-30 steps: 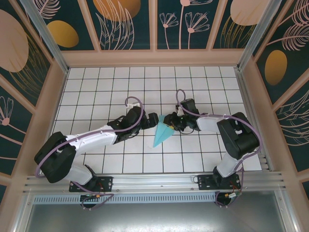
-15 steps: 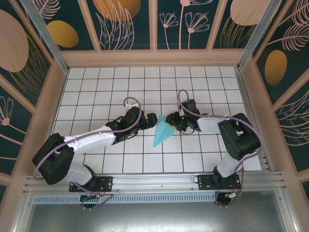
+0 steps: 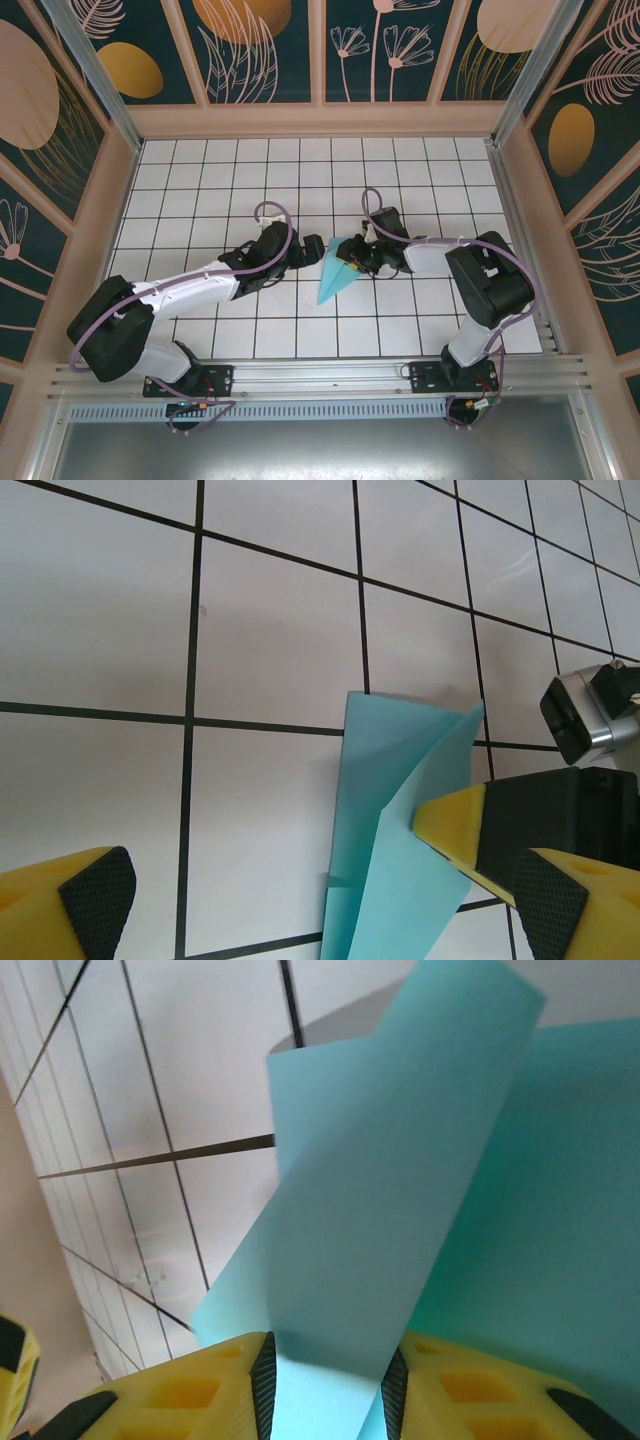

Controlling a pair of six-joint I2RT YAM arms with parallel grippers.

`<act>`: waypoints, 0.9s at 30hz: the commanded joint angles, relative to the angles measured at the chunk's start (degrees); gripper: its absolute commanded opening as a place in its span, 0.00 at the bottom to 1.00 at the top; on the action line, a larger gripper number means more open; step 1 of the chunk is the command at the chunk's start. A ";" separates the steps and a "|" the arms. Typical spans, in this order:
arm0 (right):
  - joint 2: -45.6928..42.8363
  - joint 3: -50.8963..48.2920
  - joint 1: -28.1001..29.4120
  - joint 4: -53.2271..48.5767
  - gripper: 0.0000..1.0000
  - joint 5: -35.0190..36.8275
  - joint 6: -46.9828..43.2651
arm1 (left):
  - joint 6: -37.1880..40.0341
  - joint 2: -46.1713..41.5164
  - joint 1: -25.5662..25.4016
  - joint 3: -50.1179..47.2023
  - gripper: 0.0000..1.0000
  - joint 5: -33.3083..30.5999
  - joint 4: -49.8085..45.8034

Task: Fold a paper plane with a square sheet of paper (pick it up from the middle)
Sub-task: Turn over the paper at the center of the table.

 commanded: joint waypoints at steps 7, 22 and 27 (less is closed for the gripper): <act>2.55 -0.67 1.42 5.42 0.30 -2.56 1.70 | -2.22 -2.52 3.77 -5.43 0.98 10.30 6.00; -2.69 -1.94 -0.57 14.25 0.02 -8.06 2.92 | -9.13 -6.41 8.16 -14.41 0.98 27.50 18.57; -6.71 -0.57 -3.94 23.20 0.02 -18.17 6.50 | -12.99 -11.80 8.16 -13.80 0.98 29.94 21.25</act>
